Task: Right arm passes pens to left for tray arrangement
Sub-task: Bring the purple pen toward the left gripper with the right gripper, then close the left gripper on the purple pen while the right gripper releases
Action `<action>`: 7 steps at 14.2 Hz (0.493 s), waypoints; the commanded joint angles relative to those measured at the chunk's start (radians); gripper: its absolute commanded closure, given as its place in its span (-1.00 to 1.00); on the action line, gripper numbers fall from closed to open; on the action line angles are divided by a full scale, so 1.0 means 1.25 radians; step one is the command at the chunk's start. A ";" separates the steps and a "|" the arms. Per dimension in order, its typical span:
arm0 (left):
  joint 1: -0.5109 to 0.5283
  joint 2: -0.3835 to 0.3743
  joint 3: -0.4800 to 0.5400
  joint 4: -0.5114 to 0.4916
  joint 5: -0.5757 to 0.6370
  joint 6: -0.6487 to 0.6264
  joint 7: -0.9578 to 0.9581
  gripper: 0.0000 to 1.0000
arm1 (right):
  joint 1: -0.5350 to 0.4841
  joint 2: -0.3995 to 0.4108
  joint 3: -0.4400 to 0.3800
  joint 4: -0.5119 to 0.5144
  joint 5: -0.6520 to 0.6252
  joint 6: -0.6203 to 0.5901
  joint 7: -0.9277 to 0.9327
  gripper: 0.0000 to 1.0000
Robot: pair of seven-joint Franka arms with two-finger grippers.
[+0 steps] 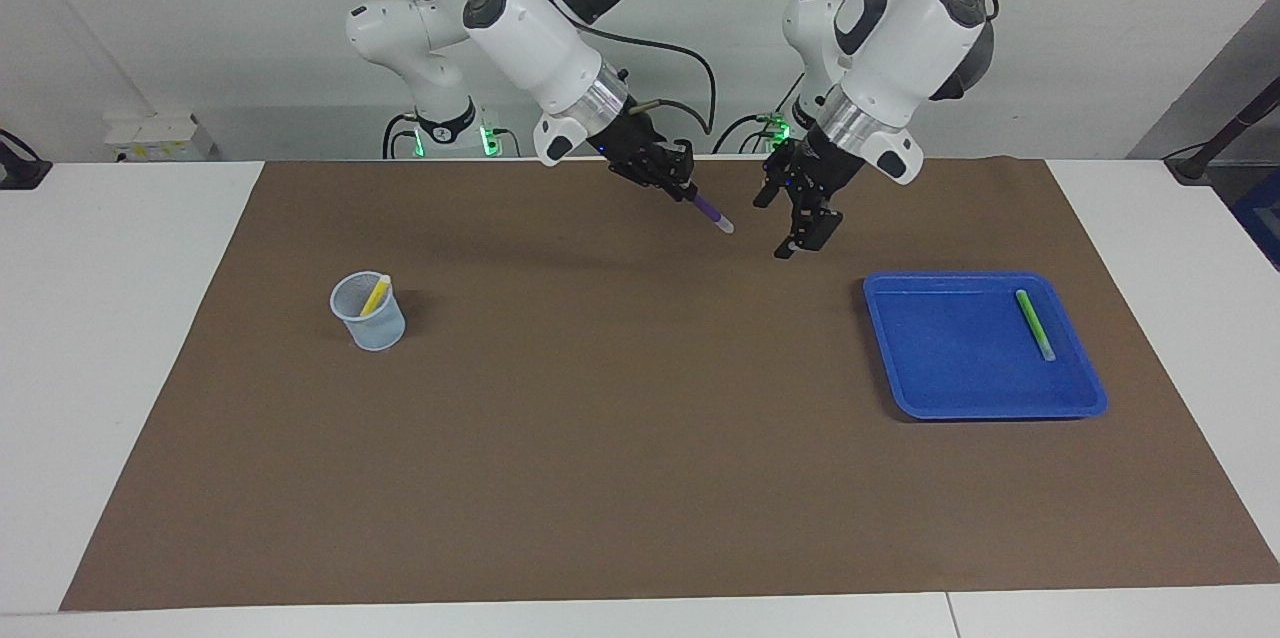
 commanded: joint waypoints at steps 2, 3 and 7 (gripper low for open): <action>-0.042 -0.049 0.011 -0.072 -0.017 0.038 -0.011 -0.97 | 0.000 0.000 -0.001 -0.004 0.021 0.013 0.004 1.00; -0.056 -0.054 0.011 -0.083 -0.018 0.060 -0.015 -0.97 | 0.000 0.000 0.000 -0.004 0.021 0.013 0.004 1.00; -0.094 -0.061 0.011 -0.120 -0.020 0.157 -0.073 -0.91 | 0.000 0.000 -0.001 -0.004 0.021 0.010 0.003 1.00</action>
